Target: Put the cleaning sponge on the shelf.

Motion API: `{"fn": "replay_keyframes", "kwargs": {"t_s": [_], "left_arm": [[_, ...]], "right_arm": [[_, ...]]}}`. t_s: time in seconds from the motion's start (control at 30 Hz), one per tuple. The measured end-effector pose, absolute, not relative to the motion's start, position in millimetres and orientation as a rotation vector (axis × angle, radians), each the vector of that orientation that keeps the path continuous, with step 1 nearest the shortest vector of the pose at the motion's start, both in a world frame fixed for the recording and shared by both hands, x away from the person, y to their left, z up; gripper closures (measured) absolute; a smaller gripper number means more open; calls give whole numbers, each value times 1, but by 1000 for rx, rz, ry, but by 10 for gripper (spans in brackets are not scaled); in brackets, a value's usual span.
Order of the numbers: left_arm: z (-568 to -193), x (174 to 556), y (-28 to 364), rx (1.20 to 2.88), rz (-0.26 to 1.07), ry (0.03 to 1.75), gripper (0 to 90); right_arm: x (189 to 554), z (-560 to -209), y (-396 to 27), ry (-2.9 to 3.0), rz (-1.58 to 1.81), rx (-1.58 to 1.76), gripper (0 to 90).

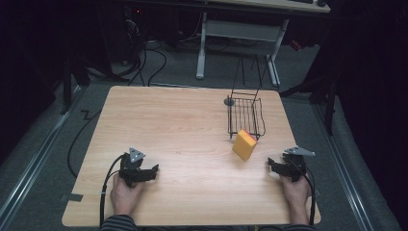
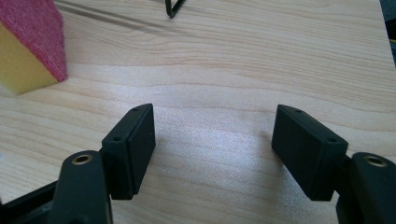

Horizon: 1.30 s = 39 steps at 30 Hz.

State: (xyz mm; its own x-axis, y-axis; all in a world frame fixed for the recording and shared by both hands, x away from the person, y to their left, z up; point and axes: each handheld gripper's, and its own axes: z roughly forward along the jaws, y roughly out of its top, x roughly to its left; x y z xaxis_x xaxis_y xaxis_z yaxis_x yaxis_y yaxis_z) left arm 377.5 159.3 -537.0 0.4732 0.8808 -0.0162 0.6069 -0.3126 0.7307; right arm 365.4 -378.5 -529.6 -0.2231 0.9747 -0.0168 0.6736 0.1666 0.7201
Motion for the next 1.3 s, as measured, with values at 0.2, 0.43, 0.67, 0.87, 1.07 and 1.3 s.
{"fn": "replay_keyframes", "kwargs": {"t_s": [0.2,0.43,0.67,0.87,1.07,1.3], "left_arm": [[-537,377,159,2039,514,1229,168],[-537,377,159,2039,514,1229,168],[-537,378,159,2038,515,1230,169],[-537,377,160,2040,512,1230,169],[-537,377,160,2044,509,1226,170],[-537,377,161,2042,510,1224,170]], "right_arm": [[365,-530,-378,1967,820,1553,305],[365,-530,-378,1968,821,1552,304],[365,-530,-379,1965,819,1552,311],[365,-530,-379,1966,819,1553,311],[365,-529,-378,1963,818,1559,301],[366,-527,-377,1971,804,1579,320]]}}
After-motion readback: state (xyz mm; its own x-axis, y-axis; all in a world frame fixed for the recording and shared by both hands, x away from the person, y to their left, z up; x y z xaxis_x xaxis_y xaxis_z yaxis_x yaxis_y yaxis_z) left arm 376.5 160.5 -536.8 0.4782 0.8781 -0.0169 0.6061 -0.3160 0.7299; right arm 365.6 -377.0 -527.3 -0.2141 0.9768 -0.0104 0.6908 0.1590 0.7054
